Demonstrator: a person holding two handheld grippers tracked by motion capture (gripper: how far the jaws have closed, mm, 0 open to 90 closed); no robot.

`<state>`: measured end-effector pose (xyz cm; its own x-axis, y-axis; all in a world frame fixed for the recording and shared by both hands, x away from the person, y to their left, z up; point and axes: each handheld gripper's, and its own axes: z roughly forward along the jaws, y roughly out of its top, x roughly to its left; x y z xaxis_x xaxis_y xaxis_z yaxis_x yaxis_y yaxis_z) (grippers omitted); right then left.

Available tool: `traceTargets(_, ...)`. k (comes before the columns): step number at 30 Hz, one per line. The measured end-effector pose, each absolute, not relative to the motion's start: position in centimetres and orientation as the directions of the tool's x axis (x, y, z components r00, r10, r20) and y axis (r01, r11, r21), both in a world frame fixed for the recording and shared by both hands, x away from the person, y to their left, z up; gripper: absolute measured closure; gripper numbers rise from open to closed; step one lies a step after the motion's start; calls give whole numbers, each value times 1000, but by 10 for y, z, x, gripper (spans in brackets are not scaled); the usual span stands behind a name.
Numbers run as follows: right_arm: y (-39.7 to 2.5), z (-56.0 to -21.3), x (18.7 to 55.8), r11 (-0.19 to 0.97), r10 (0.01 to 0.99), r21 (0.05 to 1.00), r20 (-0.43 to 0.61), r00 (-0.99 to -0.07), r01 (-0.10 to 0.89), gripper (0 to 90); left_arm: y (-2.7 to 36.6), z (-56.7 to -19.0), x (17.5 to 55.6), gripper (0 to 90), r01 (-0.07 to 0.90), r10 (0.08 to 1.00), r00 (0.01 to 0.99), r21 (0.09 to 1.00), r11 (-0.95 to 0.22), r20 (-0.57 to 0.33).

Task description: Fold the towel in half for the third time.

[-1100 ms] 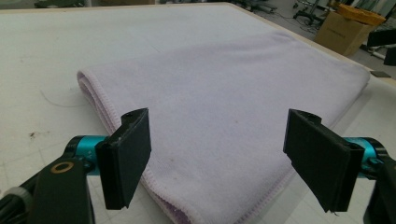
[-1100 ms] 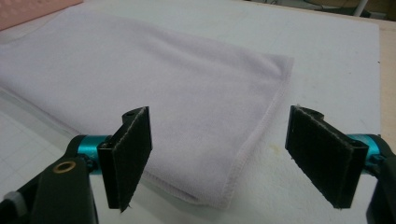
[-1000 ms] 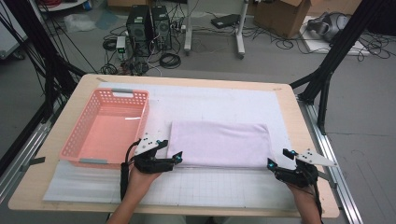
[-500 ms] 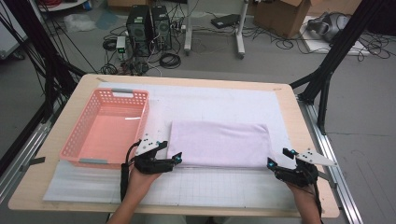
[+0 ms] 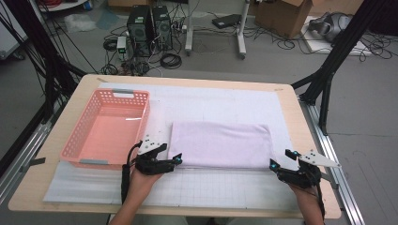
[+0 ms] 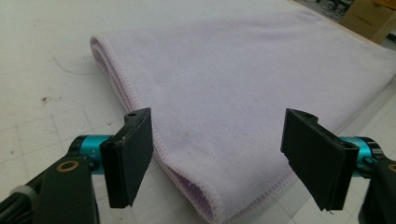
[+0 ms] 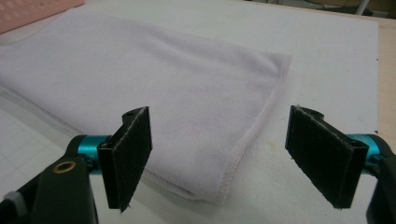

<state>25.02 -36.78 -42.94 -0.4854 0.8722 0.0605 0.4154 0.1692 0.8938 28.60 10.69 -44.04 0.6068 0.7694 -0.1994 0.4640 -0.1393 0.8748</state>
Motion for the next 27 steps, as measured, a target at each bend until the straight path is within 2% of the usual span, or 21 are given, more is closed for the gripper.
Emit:
traceTargets(10, -362, -428, 253, 180, 872, 895, 46, -488, 408, 210, 104, -446, 285, 258, 498, 779, 596, 850, -171, -193)
traceTargets(19, -350, -424, 260, 221, 850, 878, 40, -525, 424, 195, 106, -450, 284, 337, 542, 819, 540, 824, -163, -194)
traceTargets(27, -330, -417, 273, 251, 826, 874, 31, -563, 417, 189, 104, -451, 282, 453, 562, 810, 555, 803, -197, -190)
